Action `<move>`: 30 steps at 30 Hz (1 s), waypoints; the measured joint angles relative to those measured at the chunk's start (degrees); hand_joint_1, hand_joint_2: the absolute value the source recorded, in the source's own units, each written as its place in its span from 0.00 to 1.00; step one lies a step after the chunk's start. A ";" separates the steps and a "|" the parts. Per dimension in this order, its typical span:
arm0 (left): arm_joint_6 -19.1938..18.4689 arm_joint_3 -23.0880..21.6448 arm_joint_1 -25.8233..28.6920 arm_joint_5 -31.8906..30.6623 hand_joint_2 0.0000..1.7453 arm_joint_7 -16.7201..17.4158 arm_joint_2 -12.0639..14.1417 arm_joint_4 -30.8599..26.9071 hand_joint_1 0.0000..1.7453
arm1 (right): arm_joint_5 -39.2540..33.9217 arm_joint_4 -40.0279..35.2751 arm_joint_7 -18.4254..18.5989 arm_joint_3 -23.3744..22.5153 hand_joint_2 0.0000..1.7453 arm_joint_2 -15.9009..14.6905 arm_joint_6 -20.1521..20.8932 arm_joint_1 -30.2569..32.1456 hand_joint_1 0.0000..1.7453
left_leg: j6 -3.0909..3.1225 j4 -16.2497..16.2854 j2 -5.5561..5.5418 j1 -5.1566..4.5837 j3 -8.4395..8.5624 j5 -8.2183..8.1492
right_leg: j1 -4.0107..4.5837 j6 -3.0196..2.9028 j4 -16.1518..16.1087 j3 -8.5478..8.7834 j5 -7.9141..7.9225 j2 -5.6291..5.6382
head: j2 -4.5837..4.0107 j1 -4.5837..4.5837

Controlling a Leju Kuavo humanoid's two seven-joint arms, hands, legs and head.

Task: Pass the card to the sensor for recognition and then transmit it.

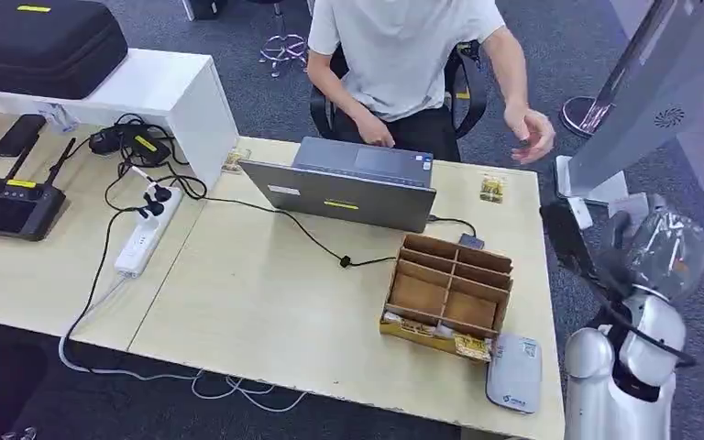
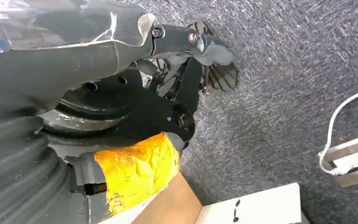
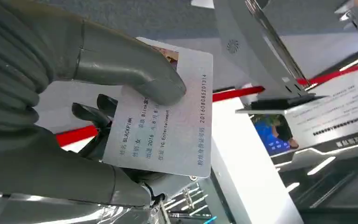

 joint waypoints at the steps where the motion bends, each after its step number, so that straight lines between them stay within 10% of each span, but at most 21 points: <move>1: 0.02 -0.24 -0.02 -0.24 1.00 0.07 0.06 0.00 0.00 | 0.67 1.02 0.97 0.37 1.00 0.00 0.17 -1.04 1.00 | 0.00 0.00 0.00 0.00 0.00 0.00 | 0.00 0.00 0.00 -0.02 0.00 0.00 | 0.00 -0.02; 14: 0.09 -2.75 -0.33 -1.73 1.00 0.04 0.50 0.02 0.00 | 6.40 16.28 10.22 0.85 1.00 -0.04 -0.29 -15.42 1.00 | 0.00 0.01 -0.04 0.01 -0.04 0.00 | 0.00 -0.01 0.01 -0.10 0.00 -0.01 | 0.00 0.00; 15: 0.13 -2.86 -0.33 -1.70 1.00 0.04 0.48 0.02 0.00 | 6.47 16.85 10.03 0.68 1.00 0.02 -0.35 -15.51 0.00 | 0.00 0.01 -0.05 0.01 -0.05 0.00 | 0.00 -0.01 0.01 -0.10 -0.01 -0.01 | 0.00 0.00; 30: -0.24 -3.65 -0.35 -1.07 1.00 1.27 0.52 0.15 0.00 | 6.47 18.49 5.41 -0.64 1.00 0.20 -1.18 -15.14 0.00 | -0.01 0.01 -0.03 0.01 -0.05 0.00 | 0.00 -0.01 0.01 -0.12 0.00 0.00 | 0.00 0.00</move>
